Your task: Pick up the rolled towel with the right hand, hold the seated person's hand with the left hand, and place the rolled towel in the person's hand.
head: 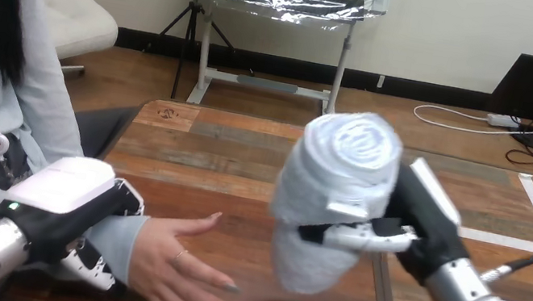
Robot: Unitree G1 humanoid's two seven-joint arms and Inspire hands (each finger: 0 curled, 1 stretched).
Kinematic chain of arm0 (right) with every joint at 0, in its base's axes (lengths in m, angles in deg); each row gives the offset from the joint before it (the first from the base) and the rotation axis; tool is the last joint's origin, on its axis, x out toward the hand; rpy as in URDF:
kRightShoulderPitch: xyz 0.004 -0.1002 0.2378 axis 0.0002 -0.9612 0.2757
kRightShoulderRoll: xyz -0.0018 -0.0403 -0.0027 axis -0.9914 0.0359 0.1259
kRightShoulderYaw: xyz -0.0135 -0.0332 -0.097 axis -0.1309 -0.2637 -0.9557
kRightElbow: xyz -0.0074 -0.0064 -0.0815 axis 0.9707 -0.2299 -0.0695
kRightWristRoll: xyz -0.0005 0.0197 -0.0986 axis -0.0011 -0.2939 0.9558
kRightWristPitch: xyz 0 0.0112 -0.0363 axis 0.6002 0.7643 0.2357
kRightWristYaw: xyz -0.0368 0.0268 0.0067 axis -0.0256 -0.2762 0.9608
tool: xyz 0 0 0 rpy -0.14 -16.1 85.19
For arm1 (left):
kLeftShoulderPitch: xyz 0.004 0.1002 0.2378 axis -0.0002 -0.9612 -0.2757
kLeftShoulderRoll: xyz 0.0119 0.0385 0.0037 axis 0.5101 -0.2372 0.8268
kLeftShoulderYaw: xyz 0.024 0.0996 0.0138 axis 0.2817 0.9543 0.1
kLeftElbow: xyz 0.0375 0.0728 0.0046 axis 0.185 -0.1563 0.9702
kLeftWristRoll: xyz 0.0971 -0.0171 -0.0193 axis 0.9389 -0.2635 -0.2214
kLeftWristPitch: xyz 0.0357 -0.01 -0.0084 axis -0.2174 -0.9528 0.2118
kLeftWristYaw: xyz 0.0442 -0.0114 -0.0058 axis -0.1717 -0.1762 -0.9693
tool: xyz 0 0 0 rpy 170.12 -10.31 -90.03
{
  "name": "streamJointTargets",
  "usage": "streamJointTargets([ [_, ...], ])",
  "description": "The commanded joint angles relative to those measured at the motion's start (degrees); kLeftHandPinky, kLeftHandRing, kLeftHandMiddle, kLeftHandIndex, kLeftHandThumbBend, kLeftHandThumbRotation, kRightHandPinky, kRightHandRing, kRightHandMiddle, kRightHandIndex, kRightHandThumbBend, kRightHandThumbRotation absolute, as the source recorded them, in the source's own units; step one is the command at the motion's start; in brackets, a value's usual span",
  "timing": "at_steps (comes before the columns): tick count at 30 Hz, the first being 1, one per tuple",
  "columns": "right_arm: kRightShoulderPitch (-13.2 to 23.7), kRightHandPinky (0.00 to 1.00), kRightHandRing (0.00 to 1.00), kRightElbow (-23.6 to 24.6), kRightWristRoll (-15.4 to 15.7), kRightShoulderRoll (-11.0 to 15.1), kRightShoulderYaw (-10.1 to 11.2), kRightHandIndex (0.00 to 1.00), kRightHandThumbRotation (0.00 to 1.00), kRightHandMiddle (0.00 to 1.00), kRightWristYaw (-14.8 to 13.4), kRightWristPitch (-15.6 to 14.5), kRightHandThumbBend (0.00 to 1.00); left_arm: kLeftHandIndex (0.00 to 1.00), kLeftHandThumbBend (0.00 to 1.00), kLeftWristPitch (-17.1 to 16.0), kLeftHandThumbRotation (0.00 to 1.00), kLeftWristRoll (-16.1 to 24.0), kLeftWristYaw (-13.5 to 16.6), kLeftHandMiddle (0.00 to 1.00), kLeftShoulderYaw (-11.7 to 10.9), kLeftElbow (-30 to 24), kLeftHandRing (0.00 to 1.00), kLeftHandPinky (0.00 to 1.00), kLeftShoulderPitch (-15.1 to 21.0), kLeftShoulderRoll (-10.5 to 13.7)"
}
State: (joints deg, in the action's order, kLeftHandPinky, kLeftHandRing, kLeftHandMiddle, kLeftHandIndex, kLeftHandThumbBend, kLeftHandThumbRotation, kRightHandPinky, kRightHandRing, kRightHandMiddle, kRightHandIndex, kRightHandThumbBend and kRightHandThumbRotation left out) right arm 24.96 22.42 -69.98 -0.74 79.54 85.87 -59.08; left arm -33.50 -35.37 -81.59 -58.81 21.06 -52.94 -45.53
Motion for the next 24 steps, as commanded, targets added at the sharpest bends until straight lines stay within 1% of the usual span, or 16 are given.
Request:
streamJointTargets([
  [1,8.6,0.29,0.34,-1.9,1.0,-2.9,-1.3,0.43,0.0,0.41,-1.9,2.9,0.72,0.36,0.82,0.2,0.0,-3.9,0.3,0.35,-4.2,-8.3,0.3,0.25,8.1,-0.1],
  [6,9.3,0.29,0.33,-3.8,2.6,-3.7,-2.0,0.43,0.0,0.41,-2.9,4.9,0.74,0.35,0.81,0.4,0.0,-4.1,-0.2,0.34,-3.7,-8.1,0.29,0.24,9.9,-0.8],
  [11,9.6,0.28,0.33,-4.7,3.8,-4.6,-2.5,0.43,0.0,0.4,-4.0,5.8,0.75,0.35,0.81,1.2,0.0,-4.1,-1.2,0.34,-3.3,-8.3,0.29,0.24,11.4,-1.3],
  [15,9.5,0.27,0.32,-4.8,5.4,-5.3,-3.3,0.42,0.0,0.4,-5.3,7.0,0.77,0.35,0.81,1.2,0.0,-4.0,-1.4,0.33,-3.0,-7.9,0.28,0.23,13.0,-2.1],
  [17,9.4,0.27,0.32,-4.7,5.9,-5.4,-3.6,0.42,0.0,0.39,-5.6,7.2,0.77,0.34,0.81,1.4,0.0,-3.9,-1.7,0.33,-2.9,-7.9,0.28,0.23,13.5,-2.4],
  [19,8.9,0.27,0.32,-3.9,6.4,-5.8,-4.0,0.42,0.0,0.39,-6.0,6.8,0.77,0.34,0.81,1.5,0.0,-4.3,-2.1,0.33,-2.8,-7.8,0.27,0.22,14.3,-2.9],
  [24,8.2,0.27,0.32,-2.8,6.8,-6.9,-4.8,0.42,0.0,0.39,-6.4,6.5,0.77,0.34,0.81,1.7,0.0,-4.7,-2.9,0.33,-2.5,-7.3,0.27,0.23,16.1,-4.1],
])
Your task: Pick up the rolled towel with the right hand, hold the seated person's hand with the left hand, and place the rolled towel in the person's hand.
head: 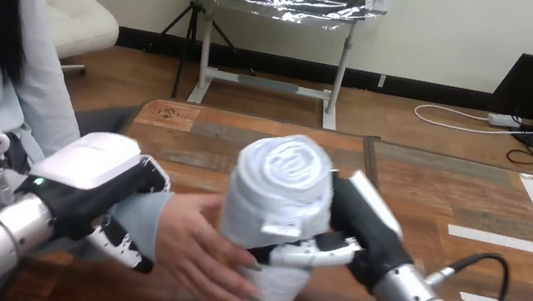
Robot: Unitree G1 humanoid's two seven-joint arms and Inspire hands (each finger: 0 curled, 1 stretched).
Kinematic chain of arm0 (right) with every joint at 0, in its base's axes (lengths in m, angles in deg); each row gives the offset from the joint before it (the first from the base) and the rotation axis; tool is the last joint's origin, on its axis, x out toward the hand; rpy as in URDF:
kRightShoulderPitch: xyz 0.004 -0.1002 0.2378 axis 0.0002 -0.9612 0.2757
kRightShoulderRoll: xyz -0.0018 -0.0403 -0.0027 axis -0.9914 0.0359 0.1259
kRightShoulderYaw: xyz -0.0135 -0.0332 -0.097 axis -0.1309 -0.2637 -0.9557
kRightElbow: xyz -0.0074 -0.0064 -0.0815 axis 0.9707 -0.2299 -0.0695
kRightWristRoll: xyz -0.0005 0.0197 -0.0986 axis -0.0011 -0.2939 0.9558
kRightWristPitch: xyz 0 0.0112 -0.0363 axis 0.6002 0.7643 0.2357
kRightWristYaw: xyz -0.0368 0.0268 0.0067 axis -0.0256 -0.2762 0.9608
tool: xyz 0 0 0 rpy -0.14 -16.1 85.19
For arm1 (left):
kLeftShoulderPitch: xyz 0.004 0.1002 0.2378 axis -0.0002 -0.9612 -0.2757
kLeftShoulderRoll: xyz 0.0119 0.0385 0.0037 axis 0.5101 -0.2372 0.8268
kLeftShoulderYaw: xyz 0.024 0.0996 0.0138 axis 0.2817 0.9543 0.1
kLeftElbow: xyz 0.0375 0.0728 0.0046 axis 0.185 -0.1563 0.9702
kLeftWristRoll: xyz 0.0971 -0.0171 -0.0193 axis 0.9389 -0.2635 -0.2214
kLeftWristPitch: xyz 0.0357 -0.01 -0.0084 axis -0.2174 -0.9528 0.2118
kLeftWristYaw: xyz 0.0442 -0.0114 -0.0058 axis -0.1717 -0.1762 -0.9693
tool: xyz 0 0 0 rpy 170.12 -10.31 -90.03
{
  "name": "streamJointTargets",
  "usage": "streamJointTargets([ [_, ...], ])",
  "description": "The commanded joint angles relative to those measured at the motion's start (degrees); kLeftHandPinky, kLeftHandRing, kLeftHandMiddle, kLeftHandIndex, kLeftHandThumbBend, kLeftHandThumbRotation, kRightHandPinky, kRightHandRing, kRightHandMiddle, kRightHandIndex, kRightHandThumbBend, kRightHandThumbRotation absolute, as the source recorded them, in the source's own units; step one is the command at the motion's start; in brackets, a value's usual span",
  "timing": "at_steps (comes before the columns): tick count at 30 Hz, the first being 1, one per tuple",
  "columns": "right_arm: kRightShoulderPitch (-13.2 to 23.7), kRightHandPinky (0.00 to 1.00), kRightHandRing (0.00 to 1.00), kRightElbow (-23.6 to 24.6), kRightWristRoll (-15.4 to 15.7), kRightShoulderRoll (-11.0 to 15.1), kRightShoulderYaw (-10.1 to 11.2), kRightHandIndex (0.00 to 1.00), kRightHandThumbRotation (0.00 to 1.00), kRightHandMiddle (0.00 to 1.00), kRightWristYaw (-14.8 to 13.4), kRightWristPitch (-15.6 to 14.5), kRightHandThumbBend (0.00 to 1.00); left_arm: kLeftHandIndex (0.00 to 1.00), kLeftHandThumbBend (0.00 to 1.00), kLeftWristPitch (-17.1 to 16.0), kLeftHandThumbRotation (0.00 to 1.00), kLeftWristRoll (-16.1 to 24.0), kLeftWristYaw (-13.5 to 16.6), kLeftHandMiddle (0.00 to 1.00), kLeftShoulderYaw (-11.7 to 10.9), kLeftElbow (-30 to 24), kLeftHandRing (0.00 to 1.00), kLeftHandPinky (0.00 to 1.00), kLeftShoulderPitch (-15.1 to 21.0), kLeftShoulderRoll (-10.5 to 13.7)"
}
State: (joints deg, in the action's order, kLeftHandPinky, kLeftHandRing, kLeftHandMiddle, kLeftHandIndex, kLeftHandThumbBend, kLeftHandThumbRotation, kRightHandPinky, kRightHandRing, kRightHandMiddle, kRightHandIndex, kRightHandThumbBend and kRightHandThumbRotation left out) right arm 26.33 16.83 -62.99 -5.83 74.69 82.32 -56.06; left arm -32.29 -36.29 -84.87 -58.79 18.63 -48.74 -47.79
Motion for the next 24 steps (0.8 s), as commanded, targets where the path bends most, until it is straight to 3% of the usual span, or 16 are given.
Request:
streamJointTargets([
  [1,6.7,0.27,0.32,3.0,-0.1,-2.0,-0.1,0.42,0.0,0.39,-2.9,3.4,0.77,0.34,0.81,0.7,0.0,-3.9,0.1,0.33,-2.5,-4.9,0.28,0.23,12.1,-2.0],
  [16,4.9,0.26,0.3,4.8,0.1,-5.0,-2.0,0.42,0.0,0.38,-3.9,3.0,0.76,0.35,0.82,0.7,0.0,-3.7,-0.8,0.35,-1.8,-3.9,0.29,0.24,16.3,-5.1],
  [24,3.9,0.25,0.29,5.5,0.7,-6.5,-3.0,0.41,0.0,0.36,-4.9,3.3,0.76,0.36,0.85,-0.6,0.0,-3.1,0.8,0.35,-1.3,-2.2,0.29,0.24,18.1,-6.5],
])
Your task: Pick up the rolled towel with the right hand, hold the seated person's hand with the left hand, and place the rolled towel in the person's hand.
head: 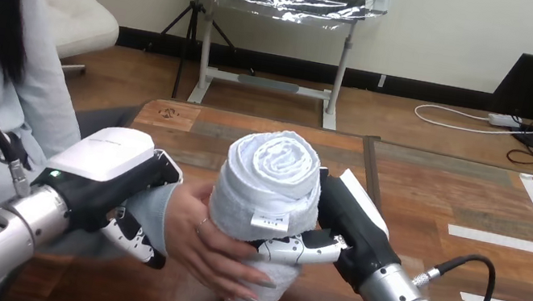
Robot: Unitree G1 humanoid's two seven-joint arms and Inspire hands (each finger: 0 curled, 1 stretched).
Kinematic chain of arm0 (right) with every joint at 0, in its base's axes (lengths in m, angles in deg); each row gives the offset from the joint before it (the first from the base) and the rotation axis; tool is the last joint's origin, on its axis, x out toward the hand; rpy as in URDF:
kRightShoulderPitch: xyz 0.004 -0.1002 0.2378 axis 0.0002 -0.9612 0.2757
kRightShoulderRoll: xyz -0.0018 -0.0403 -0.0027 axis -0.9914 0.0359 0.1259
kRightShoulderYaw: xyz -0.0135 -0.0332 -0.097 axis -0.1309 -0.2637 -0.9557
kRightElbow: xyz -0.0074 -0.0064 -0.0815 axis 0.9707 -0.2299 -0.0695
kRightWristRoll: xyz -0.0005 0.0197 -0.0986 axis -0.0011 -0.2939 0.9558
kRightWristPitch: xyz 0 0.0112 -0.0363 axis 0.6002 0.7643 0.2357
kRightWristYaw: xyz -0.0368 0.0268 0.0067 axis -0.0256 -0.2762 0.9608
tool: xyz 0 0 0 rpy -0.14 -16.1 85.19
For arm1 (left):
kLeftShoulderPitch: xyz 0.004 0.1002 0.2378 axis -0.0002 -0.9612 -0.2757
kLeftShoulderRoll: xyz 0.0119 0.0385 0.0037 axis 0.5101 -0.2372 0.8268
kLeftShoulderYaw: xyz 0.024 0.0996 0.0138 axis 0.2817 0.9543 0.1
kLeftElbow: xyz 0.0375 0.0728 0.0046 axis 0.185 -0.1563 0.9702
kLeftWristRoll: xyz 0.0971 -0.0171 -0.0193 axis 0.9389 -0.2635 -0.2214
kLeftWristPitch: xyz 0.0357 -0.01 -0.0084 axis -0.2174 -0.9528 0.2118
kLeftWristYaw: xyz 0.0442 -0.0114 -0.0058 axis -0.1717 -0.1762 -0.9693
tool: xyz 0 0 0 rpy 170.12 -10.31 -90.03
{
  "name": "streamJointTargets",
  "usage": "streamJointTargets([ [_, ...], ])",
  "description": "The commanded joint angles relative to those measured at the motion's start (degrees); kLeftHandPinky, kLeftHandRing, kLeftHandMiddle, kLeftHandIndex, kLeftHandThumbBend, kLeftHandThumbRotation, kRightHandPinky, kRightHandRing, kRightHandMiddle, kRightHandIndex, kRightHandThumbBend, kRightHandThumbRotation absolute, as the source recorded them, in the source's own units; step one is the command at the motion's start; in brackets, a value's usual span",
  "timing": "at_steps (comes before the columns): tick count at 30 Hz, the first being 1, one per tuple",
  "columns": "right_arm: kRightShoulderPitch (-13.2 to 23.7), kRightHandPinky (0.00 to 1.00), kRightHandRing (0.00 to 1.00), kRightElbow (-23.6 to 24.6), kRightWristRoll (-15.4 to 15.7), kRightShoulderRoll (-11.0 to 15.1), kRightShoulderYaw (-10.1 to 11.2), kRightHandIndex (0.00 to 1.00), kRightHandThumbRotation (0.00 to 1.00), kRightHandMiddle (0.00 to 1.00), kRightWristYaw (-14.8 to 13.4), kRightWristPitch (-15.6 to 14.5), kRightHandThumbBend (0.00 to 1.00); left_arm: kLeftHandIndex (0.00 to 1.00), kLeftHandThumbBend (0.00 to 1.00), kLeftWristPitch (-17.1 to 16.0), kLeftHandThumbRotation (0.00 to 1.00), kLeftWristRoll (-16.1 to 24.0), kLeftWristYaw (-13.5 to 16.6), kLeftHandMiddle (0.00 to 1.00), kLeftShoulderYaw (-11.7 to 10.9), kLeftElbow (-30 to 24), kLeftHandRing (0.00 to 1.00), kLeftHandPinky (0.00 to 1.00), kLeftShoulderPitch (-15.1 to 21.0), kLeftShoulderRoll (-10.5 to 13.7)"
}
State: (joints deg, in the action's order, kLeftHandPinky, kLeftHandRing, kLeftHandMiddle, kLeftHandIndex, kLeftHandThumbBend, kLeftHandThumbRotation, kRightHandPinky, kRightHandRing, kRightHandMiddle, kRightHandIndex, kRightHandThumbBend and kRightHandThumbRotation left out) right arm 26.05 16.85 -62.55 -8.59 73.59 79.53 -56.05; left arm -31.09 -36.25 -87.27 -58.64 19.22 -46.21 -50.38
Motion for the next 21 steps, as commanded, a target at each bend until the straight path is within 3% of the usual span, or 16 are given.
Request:
streamJointTargets([
  [1,4.1,0.25,0.29,5.6,0.4,-3.9,-2.0,0.41,0.0,0.36,-2.2,3.3,0.76,0.36,0.86,-1.9,0.0,-3.1,3.3,0.35,-1.4,-2.5,0.29,0.24,15.8,-4.1],
  [21,2.9,0.24,0.29,8.6,0.8,-5.8,-3.7,0.41,0.0,0.37,-4.8,2.1,0.73,0.35,0.88,-4.1,0.0,-2.2,5.5,0.35,-0.9,1.4,0.28,0.23,17.3,-6.2],
])
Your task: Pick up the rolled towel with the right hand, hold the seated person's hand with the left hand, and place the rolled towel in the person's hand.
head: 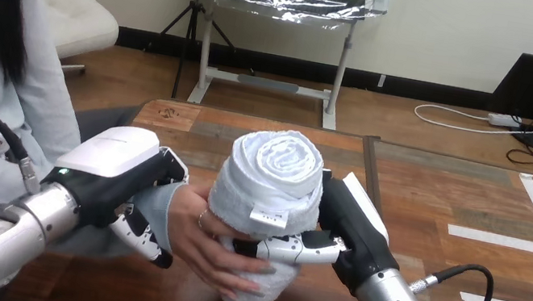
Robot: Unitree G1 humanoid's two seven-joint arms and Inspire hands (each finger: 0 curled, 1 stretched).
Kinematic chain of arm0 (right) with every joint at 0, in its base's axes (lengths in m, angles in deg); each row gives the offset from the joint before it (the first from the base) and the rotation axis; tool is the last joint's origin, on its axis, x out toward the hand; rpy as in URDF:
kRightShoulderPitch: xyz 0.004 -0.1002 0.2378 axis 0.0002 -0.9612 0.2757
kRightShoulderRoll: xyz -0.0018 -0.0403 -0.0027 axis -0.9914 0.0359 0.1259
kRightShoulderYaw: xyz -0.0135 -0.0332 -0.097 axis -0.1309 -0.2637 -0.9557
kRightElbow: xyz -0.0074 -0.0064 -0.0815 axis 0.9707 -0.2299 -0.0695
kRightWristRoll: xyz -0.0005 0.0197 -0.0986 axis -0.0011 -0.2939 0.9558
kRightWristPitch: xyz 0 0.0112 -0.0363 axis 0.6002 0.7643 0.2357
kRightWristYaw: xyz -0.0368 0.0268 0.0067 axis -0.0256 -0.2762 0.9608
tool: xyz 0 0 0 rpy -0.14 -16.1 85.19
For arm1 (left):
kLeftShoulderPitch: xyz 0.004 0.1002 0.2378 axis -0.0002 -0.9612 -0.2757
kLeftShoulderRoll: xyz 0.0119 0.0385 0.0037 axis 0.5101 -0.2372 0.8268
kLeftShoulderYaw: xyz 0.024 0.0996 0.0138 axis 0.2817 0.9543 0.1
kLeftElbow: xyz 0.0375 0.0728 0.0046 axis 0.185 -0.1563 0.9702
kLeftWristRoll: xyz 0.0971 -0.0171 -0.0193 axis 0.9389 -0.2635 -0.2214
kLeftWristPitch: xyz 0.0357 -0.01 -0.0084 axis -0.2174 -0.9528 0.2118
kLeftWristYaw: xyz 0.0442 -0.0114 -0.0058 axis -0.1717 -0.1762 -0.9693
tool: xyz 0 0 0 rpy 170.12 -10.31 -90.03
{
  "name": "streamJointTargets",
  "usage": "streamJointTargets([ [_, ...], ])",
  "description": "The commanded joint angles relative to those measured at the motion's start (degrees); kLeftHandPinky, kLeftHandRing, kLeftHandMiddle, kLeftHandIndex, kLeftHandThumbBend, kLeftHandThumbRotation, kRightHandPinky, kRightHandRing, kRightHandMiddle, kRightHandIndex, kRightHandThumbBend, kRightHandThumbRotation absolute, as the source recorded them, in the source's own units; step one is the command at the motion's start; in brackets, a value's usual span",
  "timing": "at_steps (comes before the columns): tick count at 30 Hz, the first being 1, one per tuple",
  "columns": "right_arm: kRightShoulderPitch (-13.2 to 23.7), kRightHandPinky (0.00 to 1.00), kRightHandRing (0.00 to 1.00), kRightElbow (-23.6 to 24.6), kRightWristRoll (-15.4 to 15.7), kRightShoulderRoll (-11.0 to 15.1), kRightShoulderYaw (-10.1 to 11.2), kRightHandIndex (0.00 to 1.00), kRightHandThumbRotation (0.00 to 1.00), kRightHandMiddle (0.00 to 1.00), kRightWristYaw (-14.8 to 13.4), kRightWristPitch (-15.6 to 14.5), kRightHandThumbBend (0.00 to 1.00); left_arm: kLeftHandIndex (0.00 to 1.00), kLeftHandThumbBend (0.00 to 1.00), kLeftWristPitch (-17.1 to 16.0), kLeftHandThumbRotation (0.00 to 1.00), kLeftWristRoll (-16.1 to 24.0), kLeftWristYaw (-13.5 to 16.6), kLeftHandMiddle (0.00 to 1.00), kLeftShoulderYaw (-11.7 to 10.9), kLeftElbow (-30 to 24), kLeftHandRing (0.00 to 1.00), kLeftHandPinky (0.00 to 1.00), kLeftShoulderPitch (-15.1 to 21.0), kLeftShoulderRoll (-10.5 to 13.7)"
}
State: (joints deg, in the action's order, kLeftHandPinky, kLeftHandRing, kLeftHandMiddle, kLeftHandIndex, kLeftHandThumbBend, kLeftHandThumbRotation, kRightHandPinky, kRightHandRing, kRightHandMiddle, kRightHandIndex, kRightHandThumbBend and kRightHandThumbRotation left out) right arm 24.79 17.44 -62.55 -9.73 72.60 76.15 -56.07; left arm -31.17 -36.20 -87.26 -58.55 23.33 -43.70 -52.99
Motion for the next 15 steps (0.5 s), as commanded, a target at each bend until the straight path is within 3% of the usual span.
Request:
streamJointTargets([
  [1,4.1,0.24,0.29,8.1,0.8,-4.7,-2.8,0.42,0.0,0.37,-1.5,2.0,0.73,0.35,0.88,-4.0,0.0,-2.3,5.3,0.35,-1.0,-2.7,0.29,0.24,14.8,-3.7],
  [15,4.2,0.24,0.29,8.0,1.0,-4.4,-3.0,0.42,0.0,0.37,-3.2,1.8,0.75,0.37,0.85,-2.2,0.0,-3.0,3.6,0.37,-1.3,-4.3,0.3,0.24,13.3,-4.0],
])
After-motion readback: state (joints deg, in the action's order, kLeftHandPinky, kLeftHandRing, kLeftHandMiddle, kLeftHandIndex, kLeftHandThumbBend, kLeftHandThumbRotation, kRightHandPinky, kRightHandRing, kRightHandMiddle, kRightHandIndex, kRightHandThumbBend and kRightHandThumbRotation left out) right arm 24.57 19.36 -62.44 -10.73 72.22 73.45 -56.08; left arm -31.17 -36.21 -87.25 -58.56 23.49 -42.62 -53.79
